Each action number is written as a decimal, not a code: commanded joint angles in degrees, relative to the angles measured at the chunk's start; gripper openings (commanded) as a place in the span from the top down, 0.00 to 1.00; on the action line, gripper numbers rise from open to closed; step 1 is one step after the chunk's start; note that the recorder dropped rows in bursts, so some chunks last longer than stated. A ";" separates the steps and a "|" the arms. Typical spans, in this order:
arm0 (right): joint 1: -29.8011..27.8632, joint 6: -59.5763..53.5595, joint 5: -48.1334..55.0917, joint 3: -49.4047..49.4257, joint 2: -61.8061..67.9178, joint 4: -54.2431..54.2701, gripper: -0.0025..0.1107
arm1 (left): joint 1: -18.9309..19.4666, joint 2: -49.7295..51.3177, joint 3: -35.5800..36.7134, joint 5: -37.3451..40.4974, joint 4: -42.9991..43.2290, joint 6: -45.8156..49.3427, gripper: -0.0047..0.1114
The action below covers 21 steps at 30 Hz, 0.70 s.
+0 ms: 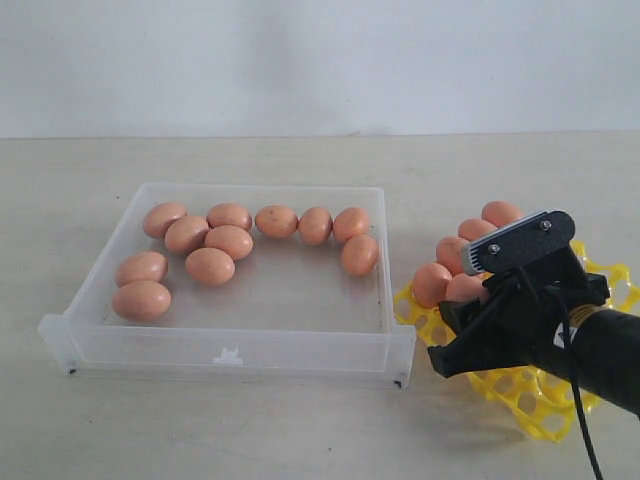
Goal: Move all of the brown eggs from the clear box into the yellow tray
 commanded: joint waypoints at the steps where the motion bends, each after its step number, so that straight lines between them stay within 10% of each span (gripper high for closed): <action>1: -0.21 0.05 0.50 -0.09 -0.04 -0.11 0.92 | 0.04 0.17 0.17 -0.34 0.12 0.13 1.00; 21: -0.21 2.18 1.36 -0.09 -0.04 -0.11 0.92 | 0.04 0.17 0.17 -0.34 0.12 0.13 1.00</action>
